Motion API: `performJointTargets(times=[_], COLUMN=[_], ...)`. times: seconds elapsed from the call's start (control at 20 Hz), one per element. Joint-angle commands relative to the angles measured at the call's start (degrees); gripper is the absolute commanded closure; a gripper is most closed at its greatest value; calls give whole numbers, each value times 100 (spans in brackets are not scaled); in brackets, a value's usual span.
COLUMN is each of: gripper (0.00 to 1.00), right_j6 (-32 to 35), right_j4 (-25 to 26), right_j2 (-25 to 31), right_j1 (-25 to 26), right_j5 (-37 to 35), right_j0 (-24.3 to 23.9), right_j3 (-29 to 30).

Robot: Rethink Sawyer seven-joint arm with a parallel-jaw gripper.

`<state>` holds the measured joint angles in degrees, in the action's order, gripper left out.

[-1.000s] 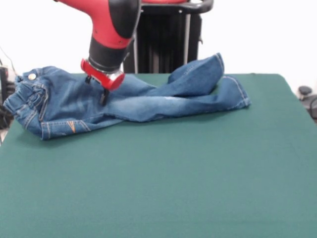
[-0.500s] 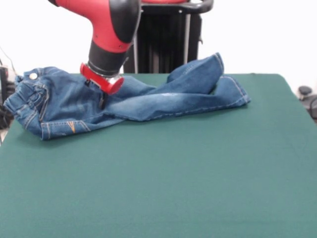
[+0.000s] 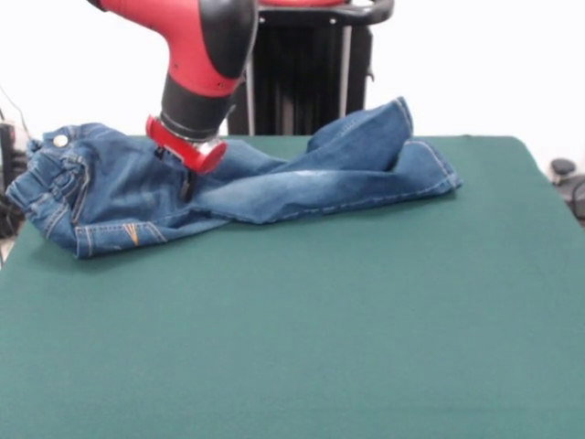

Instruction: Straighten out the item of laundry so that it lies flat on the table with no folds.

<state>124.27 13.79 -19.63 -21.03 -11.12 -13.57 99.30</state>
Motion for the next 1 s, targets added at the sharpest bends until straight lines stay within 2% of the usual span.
performJointTargets(times=[0.05,0.2,0.3,0.65,1.0], gripper=[0,0,0,0,0], right_j6=[475,112,-53,-93,-146], right_j4=[-245,-387,-403,-260,-141], right_j2=[315,522,618,681,944], right_j1=[-549,-1010,-1199,-1268,-974], right_j5=[-358,-1421,-1834,-2302,-2211], right_j0=[-168,-296,-367,-443,-645], right_j3=[-259,-314,-400,-848,-1123])
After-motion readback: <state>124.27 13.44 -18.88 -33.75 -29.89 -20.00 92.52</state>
